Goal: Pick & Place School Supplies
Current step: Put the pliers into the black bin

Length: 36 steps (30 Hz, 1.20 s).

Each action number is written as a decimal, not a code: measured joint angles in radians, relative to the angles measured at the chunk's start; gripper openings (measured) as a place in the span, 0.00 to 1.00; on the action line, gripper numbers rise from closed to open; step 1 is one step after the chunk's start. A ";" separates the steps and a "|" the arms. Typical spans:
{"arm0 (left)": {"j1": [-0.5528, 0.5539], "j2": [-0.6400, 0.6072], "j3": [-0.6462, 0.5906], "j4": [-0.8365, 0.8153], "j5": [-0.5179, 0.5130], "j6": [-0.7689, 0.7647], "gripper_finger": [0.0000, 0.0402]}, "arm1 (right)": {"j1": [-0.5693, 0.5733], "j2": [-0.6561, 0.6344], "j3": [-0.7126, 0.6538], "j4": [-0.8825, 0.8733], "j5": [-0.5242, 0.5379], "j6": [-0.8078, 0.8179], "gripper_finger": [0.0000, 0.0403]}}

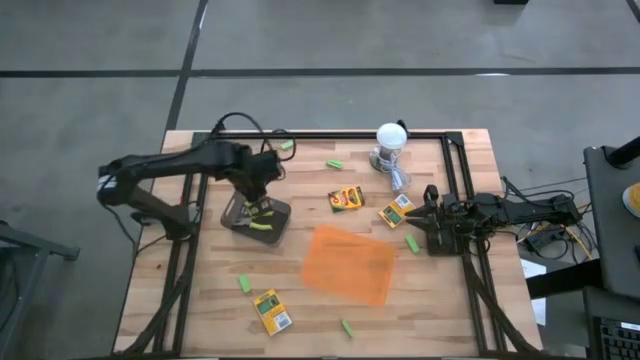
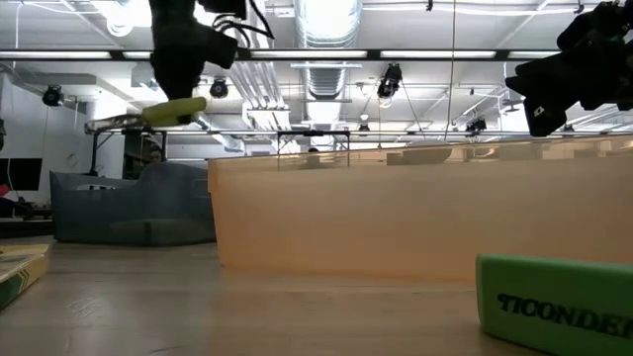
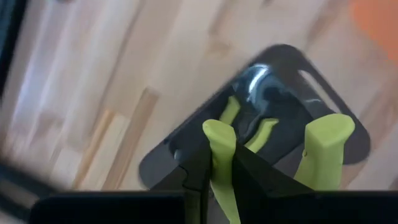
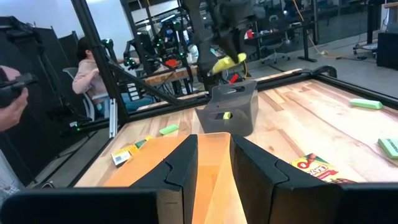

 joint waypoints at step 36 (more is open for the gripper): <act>-0.002 -0.087 -0.560 0.521 0.101 0.226 0.13 | 0.000 0.000 0.000 0.000 0.000 0.000 0.23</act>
